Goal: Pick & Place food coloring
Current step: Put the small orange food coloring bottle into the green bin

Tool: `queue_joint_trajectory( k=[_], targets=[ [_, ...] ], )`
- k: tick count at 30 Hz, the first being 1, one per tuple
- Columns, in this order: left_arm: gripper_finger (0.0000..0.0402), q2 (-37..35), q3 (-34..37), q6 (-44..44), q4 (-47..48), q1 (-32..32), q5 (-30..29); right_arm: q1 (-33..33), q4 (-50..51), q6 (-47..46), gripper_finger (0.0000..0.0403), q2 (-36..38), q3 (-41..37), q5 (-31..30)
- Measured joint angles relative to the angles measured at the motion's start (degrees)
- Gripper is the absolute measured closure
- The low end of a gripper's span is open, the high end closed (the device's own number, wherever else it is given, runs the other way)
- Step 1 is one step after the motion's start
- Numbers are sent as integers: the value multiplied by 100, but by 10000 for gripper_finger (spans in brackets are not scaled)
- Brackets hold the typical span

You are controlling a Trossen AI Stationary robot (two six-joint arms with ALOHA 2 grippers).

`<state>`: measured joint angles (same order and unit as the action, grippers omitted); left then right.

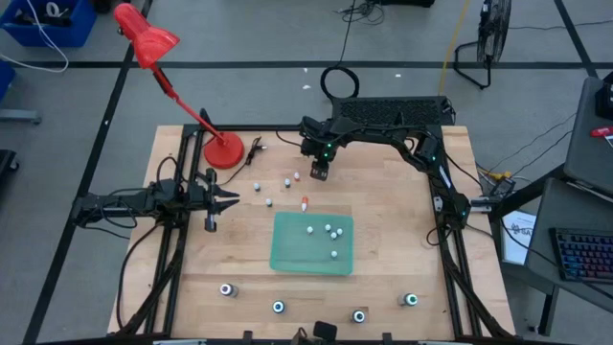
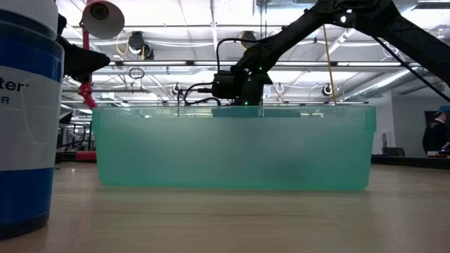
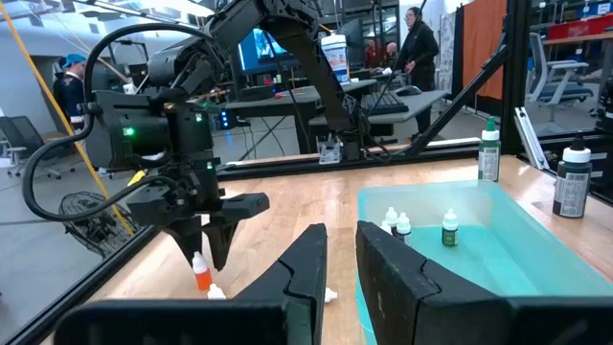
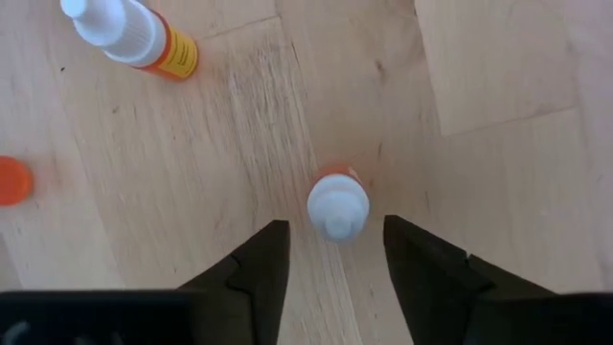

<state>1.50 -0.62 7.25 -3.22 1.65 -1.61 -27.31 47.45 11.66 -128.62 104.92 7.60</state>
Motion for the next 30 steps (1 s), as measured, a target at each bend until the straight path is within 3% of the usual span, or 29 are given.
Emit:
queue_joint_trajectory(
  k=[5,21,30],
  targets=[
    [334,-2,0,0,1,0,0,2,-139,-4,223,0,0,0],
    [334,0,0,-2,1,-2,0,0,-368,0,229,0,2,-11],
    [334,-1,0,-2,0,-2,0,0,-440,14,282,0,7,-20]
  ],
)
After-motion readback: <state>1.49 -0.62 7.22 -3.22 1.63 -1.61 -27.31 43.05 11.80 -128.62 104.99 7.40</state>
